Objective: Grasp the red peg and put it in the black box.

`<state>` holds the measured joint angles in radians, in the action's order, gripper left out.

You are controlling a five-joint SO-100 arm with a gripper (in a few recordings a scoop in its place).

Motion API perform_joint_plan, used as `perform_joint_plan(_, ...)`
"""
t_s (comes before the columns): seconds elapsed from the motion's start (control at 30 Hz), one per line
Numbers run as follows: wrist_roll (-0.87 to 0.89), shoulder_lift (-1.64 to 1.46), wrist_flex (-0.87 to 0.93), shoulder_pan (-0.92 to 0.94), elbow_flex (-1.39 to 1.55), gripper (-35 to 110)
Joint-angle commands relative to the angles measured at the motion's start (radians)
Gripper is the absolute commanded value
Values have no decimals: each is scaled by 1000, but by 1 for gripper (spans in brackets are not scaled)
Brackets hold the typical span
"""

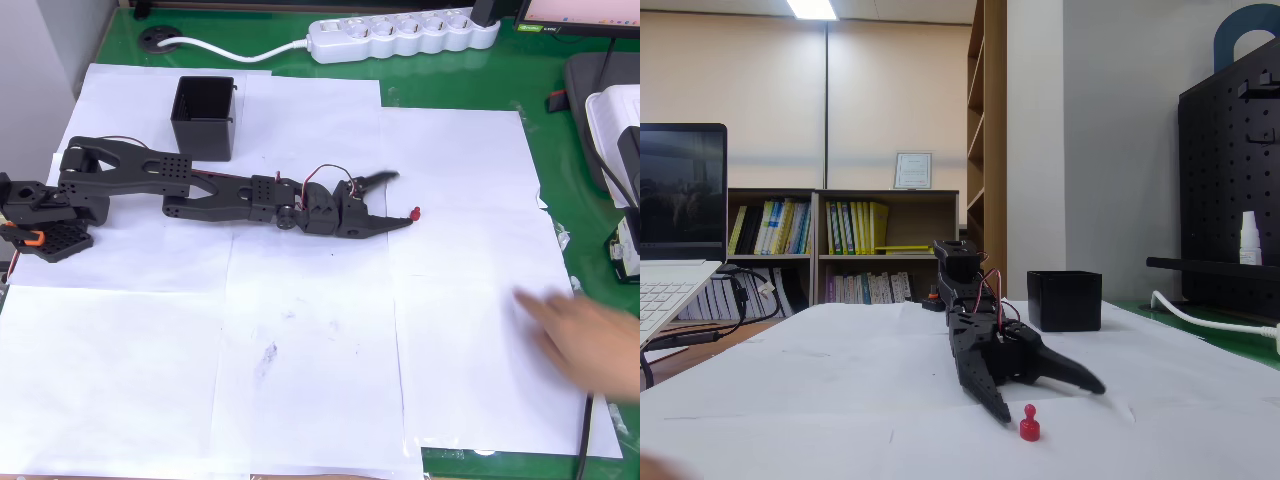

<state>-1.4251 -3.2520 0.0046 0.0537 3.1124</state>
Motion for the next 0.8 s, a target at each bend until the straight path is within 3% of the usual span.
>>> perform_joint_plan(0.0,-9,11,8,26,-18,54)
perform_joint_plan(0.77,-17,9,-3,26,-15,54)
